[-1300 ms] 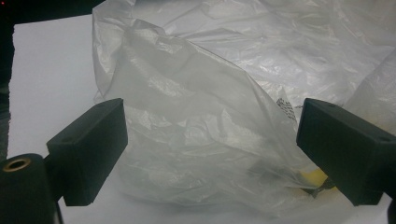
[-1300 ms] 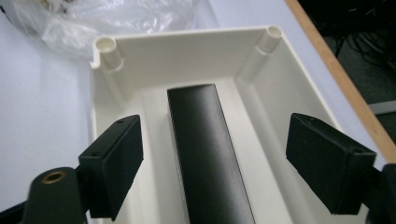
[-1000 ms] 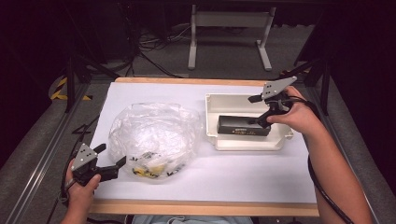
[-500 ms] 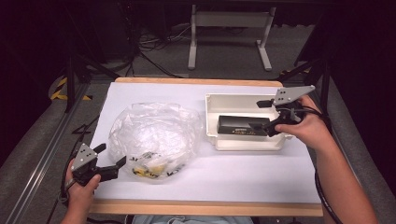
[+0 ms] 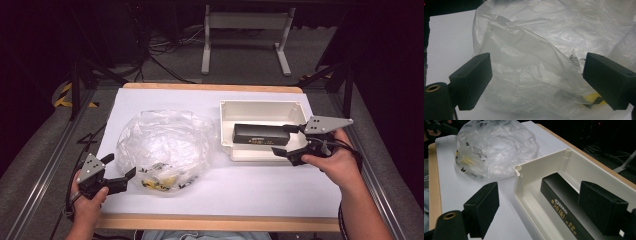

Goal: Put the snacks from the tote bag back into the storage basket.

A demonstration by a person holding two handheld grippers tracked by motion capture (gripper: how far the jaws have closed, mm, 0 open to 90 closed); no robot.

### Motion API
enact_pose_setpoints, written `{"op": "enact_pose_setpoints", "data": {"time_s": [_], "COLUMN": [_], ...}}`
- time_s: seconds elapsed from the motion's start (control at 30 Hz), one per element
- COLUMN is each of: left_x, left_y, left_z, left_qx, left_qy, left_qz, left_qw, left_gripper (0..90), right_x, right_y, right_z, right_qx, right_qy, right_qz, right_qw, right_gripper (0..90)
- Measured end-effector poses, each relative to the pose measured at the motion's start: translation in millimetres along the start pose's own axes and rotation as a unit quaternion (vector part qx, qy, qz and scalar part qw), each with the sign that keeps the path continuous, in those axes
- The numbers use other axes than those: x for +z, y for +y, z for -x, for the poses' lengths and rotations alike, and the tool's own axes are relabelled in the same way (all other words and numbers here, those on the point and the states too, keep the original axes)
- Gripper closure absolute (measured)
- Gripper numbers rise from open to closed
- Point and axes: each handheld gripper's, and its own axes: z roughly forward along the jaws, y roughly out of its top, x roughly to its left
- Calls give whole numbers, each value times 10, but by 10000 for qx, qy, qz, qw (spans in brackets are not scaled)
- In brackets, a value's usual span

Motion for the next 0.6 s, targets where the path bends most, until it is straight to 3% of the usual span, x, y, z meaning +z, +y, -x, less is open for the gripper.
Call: {"op": "enact_pose_setpoints", "data": {"time_s": [0.17,0.23,0.3,0.6], "left_x": [-2,-6,-10,-4], "left_y": [2,2,1,1], "left_z": [8,6,7,12], "left_qx": [17,22,15,14], "left_qy": [25,19,12,13], "left_qz": [6,17,20,7], "left_qw": [10000,10000,10000,10000], "left_gripper": [99,99,99,99], "right_x": [75,91,110,198], "right_y": [-219,-291,-375,-669], "right_z": [-119,-146,-169,-220], "right_qx": [1,189,377,556], "right_qy": [-148,-112,-84,-164], "right_qz": [-131,-118,-88,177], "right_qw": [9998,9997,9992,9982], "right_gripper": [177,178,178,177]}}
